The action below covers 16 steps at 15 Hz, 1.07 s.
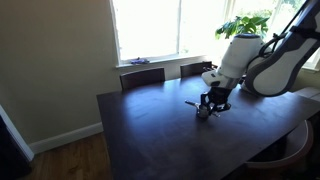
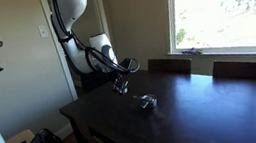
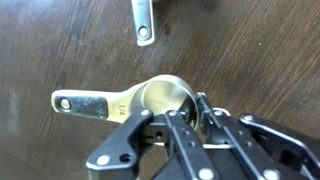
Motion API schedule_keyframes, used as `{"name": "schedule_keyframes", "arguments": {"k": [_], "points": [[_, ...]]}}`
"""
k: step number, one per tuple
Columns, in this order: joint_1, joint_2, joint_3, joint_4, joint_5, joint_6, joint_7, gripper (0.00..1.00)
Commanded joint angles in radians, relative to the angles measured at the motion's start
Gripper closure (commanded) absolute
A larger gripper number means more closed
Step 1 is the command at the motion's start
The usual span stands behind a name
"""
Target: Stack the pots in order of size
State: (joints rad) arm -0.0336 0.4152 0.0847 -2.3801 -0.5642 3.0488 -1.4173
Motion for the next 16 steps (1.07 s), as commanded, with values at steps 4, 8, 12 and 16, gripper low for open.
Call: {"name": "schedule_keyframes", "arguments": {"k": [4, 8, 12, 16], "points": [[-0.013, -0.040, -0.010, 0.056, 0.150, -0.044, 0.055, 0.94], [0.004, -0.010, -0.053, 0.115, 0.198, -0.077, 0.147, 0.94], [-0.019, 0.101, -0.054, 0.299, 0.261, -0.193, 0.212, 0.94], [-0.031, 0.237, -0.049, 0.476, 0.308, -0.291, 0.269, 0.94]]}}
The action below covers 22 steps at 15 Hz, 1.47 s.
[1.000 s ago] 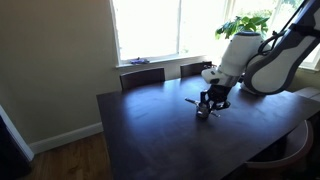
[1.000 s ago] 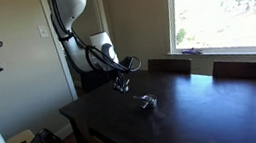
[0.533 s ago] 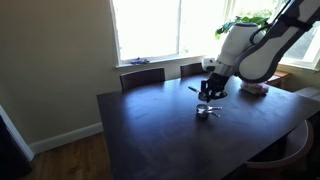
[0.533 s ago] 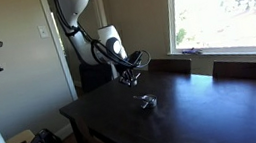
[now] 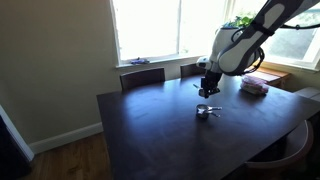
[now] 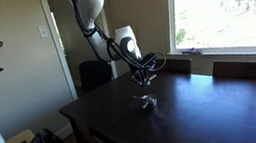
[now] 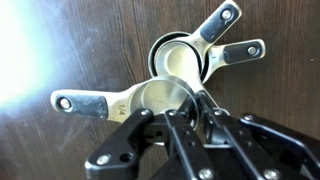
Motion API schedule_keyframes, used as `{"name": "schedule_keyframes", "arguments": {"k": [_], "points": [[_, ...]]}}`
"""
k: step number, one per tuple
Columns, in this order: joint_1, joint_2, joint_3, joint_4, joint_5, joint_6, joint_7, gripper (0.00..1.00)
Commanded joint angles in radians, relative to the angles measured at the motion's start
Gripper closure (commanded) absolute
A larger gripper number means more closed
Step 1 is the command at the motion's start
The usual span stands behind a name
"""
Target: Stack the pots in order of size
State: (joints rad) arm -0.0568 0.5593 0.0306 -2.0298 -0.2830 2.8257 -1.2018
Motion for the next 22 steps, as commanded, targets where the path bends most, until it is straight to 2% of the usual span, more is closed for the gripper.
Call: {"name": "schedule_keyframes", "arguments": {"k": [1, 7, 22], "points": [[-0.005, 0.124, 0.004, 0.164, 0.029, -0.086, 0.069, 0.94], [-0.002, 0.289, 0.010, 0.331, 0.023, -0.152, 0.134, 0.94], [-0.086, 0.224, 0.072, 0.200, 0.021, -0.131, 0.074, 0.94]]}}
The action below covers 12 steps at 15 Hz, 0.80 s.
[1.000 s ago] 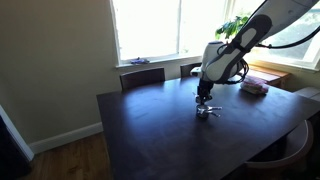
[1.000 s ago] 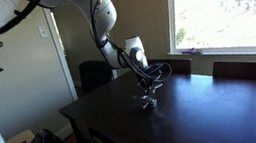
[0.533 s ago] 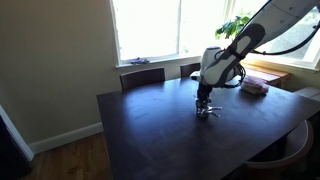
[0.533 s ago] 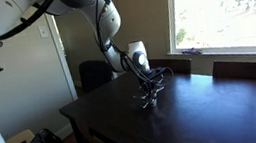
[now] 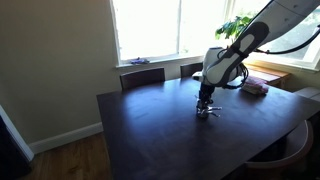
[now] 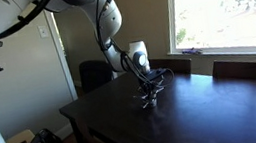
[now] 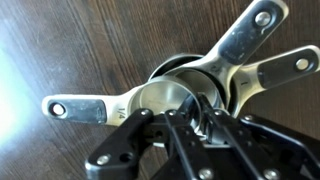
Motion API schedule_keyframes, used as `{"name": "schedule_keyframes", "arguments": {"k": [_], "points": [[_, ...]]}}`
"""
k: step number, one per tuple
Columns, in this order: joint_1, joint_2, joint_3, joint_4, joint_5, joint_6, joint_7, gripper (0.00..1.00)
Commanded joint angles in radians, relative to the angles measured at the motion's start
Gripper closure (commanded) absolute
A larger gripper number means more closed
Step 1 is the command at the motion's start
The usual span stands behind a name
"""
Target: Stack the pots in order of size
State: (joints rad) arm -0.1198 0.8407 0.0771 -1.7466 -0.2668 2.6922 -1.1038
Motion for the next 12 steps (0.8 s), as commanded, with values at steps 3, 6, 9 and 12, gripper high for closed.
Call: {"name": "schedule_keyframes", "arguments": {"k": [3, 6, 9, 12], "points": [[-0.017, -0.047, 0.029, -0.083, 0.005, -0.004, -0.021, 0.94], [-0.015, -0.041, 0.035, -0.090, 0.005, -0.006, -0.022, 0.94], [0.000, -0.038, 0.021, -0.087, -0.007, 0.002, -0.010, 0.67], [-0.009, -0.056, 0.027, -0.102, -0.001, 0.009, -0.012, 0.48]]}}
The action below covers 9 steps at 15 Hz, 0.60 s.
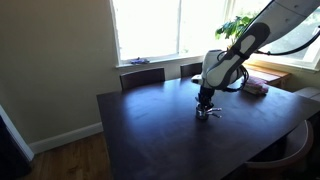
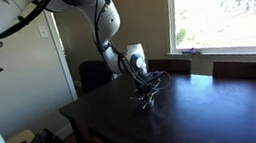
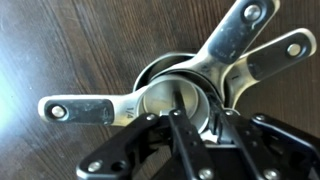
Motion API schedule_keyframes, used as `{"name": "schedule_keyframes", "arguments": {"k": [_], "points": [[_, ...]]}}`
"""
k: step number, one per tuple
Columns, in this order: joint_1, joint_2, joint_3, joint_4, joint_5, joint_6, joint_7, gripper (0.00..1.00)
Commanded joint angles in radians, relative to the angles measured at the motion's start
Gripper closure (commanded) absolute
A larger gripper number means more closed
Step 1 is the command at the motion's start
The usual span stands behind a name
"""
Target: Stack the pots in order of size
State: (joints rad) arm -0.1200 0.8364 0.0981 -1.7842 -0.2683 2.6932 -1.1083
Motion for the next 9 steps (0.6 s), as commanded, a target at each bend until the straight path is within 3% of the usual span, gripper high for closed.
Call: {"name": "schedule_keyframes", "arguments": {"k": [1, 7, 9], "points": [[-0.012, -0.056, 0.009, -0.070, 0.001, 0.011, -0.011, 0.42], [-0.045, -0.112, 0.044, -0.132, 0.023, 0.025, -0.033, 0.04], [-0.063, -0.132, 0.066, -0.152, 0.034, 0.016, -0.049, 0.00]]}}
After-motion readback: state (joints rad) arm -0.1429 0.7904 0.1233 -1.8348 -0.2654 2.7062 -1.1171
